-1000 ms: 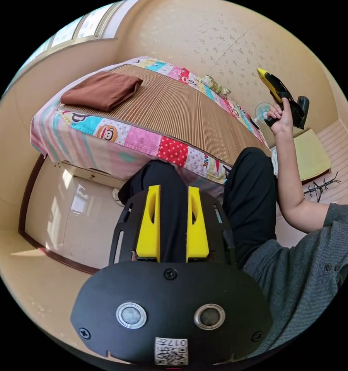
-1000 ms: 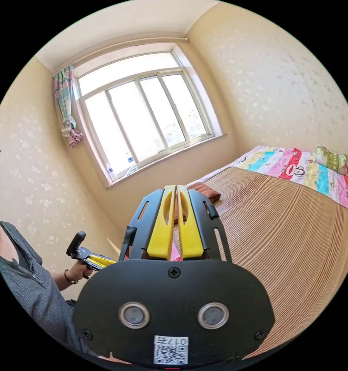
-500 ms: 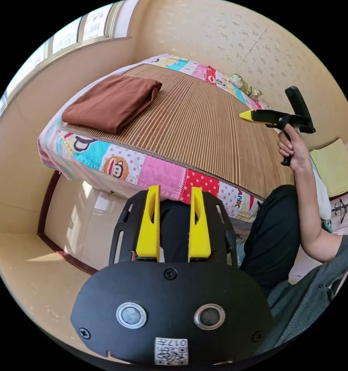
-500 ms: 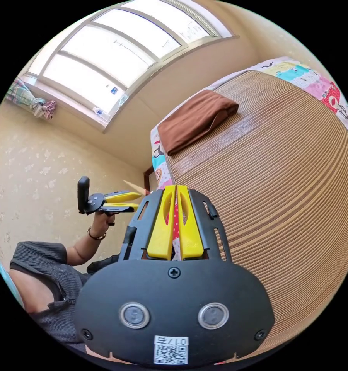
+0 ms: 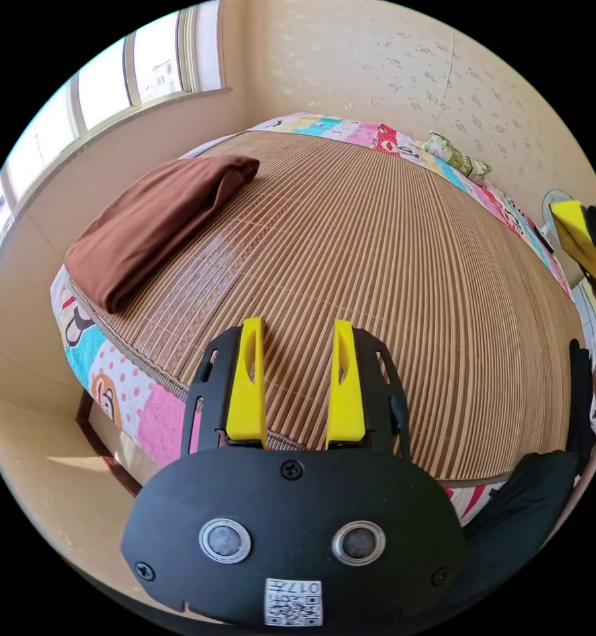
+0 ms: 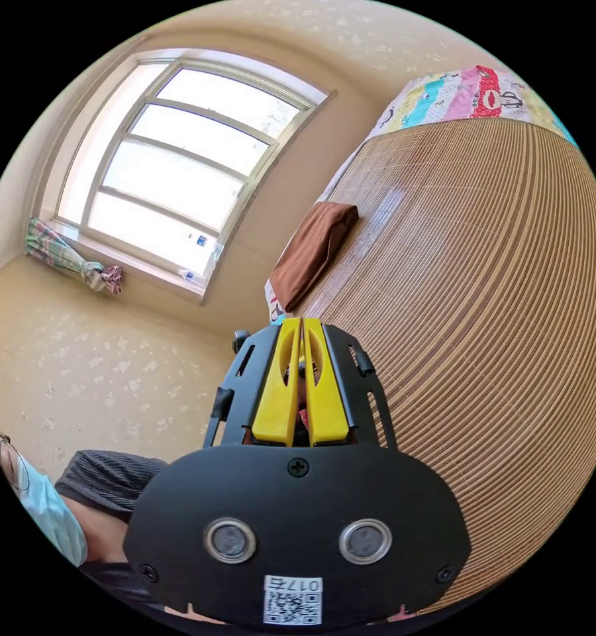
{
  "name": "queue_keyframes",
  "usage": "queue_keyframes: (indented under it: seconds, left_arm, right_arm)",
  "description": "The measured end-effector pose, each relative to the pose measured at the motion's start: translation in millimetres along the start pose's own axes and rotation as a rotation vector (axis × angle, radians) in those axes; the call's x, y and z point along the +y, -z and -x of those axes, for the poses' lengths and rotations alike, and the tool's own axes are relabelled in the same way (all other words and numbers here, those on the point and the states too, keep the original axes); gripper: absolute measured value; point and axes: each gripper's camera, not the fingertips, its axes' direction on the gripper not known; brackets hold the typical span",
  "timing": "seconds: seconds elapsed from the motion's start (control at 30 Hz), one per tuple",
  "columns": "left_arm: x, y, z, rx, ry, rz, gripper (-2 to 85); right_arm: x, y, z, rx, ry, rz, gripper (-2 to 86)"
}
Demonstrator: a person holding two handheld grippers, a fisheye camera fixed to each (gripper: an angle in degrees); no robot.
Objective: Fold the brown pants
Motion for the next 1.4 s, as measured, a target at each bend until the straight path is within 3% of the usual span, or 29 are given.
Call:
queue_keyframes:
  seconds: [0.17,0.6,1.4]
  left_arm:
    - [7,-3,1,0.007,0.016,-0.042,14.1]
    - [9,-6,-3,-0.022,0.003,-0.101,13.8]
    - [-20,-8,-3,-0.029,-0.005,-0.123,13.5]
  right_arm:
    - [-10,17,-9,-0.101,-0.029,-0.02,0.5]
    - [-33,30,-9,-0.154,-0.063,0.097,0.6]
    - [-57,92,-26,-0.299,-0.131,0.122,0.5]
